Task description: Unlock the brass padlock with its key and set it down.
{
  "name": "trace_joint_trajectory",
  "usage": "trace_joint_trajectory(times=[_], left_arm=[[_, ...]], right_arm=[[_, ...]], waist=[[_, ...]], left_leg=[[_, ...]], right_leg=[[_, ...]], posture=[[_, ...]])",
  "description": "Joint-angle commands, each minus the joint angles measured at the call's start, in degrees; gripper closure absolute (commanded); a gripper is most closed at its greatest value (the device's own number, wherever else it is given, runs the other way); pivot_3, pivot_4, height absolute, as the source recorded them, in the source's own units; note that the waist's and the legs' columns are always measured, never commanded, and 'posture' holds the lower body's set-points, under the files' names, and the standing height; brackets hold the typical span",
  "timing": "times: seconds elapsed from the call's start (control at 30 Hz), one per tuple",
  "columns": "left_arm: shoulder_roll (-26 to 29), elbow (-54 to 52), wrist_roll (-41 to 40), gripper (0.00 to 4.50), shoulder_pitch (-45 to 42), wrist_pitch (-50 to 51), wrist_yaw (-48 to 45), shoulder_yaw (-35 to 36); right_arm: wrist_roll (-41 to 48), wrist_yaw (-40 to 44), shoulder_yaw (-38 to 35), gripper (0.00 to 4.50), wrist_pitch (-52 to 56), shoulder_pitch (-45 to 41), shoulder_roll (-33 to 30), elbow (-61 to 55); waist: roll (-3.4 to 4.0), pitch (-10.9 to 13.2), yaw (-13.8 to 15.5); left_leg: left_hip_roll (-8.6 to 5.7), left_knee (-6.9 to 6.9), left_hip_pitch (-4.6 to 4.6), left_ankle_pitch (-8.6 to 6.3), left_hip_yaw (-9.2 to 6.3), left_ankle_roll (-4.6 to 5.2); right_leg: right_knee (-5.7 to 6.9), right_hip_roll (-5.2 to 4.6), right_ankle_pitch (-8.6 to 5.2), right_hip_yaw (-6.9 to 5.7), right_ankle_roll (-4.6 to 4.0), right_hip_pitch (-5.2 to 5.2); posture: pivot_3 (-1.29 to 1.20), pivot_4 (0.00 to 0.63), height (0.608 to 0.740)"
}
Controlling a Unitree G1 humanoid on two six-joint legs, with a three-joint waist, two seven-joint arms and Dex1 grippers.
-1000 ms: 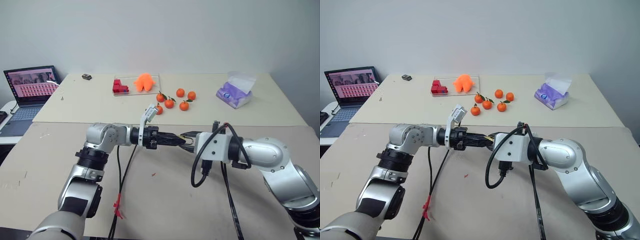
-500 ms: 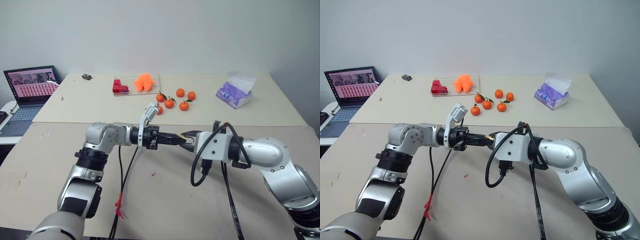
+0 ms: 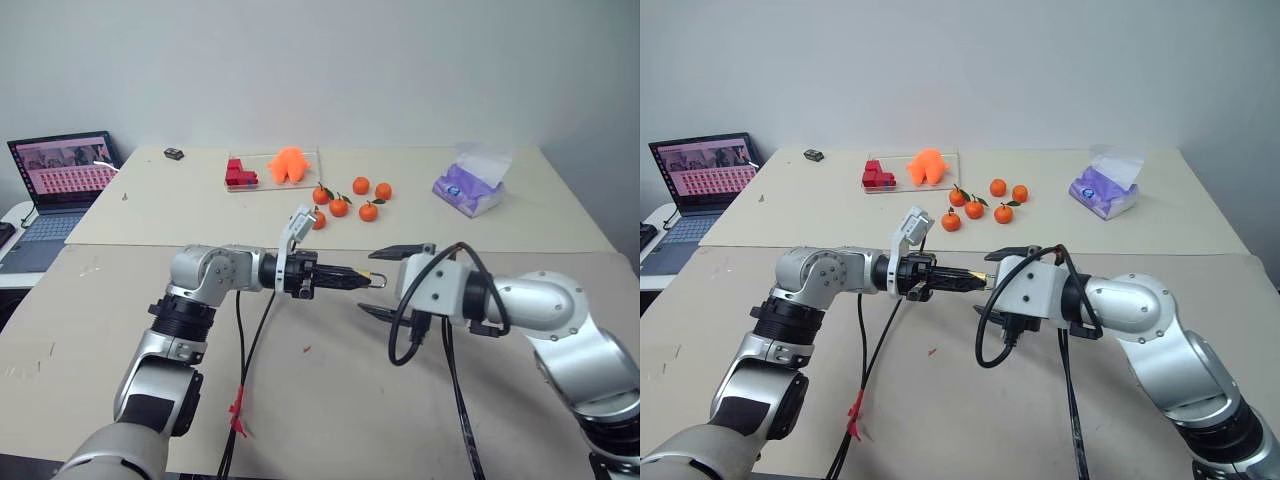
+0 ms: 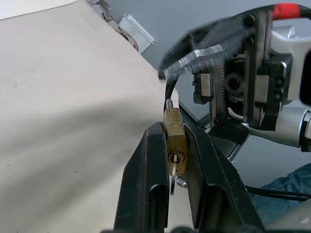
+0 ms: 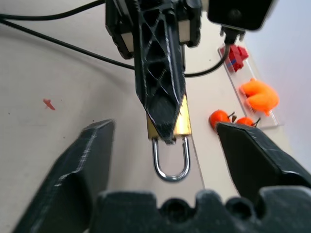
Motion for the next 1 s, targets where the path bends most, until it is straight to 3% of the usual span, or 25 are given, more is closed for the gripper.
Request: trace_joint_trajectory(times=[0.03,0.1,0.13,0.2,0.47,0.53,1.0], left_arm=[[0.78,-0.60,-0.05,4.42,-0.96,-0.76,-0.74,0.93],[0.91,-0.45,0.09,4.42,-1.03,-0.95,-0.83,0.83],[0.93,-0.41,0.17,4.42,-1.07,-1.03,-0.86,0.79],[0.94,-0.27,0.26,4.42,-1.26,-1.04,-0.92,0.82],[0.85,-0.81,0.69,4.42,-1.73,-1.42,-1.25,0.31],[0.63,-1.07,0.65,4.42,-1.72,-1.29,-1.12,0.33],[-0.79,-2.51,0.76,4.42,-3.35,-1.61,-1.18,-0.98]], right_arm=[[5.79,1.06,-7.51,0.05,4.78,-2.72,-1.75,-0.65],[7.92,1.57,-9.60,0.05,5.65,-2.22,-2.71,-0.19],[8.47,1.82,-10.19,0.60,5.56,-1.70,-3.30,0.05],[9.15,1.85,-10.59,1.12,5.09,-1.07,-4.23,0.47],[11.74,-0.33,-9.27,3.96,5.18,-0.24,-3.75,0.04],[12.25,-0.67,-8.50,4.46,4.90,0.05,-3.57,-0.10],[11.92,-3.05,-3.03,4.46,3.28,-1.33,-2.44,0.81]], waist=[[0.00,0.01,-0.07],[0.00,0.01,-0.05],[0.00,0.02,-0.02],[-0.01,0.02,-0.05],[0.02,0.03,-0.10],[0.01,0.03,-0.09],[0.02,0.04,-0.07]], left_leg=[[0.00,-0.01,0.01,0.00,0.00,0.01],[0.00,-0.02,0.02,-0.01,0.00,0.01],[0.00,-0.04,0.03,-0.01,0.00,0.01],[0.00,-0.05,0.02,-0.01,0.00,0.02],[0.00,-0.05,-0.01,-0.01,0.01,0.02],[0.00,-0.04,-0.01,-0.01,0.01,0.02],[0.00,-0.04,-0.02,-0.01,0.01,0.02]], right_leg=[[-0.01,0.00,0.00,0.00,0.00,0.00],[-0.01,0.00,-0.01,0.00,0.01,0.00],[-0.01,0.00,-0.01,-0.01,0.01,0.00],[-0.03,0.00,-0.02,-0.01,0.03,0.00],[-0.05,0.00,-0.03,0.01,0.04,0.00],[-0.06,0.00,-0.03,0.01,0.04,0.00],[-0.06,0.00,-0.03,0.01,0.05,0.00]], posture=[[0.00,0.150,0.661],[0.00,0.150,0.661],[0.00,0.150,0.661],[0.00,0.150,0.661],[0.00,0.150,0.661],[0.00,0.150,0.661],[0.00,0.150,0.661]])
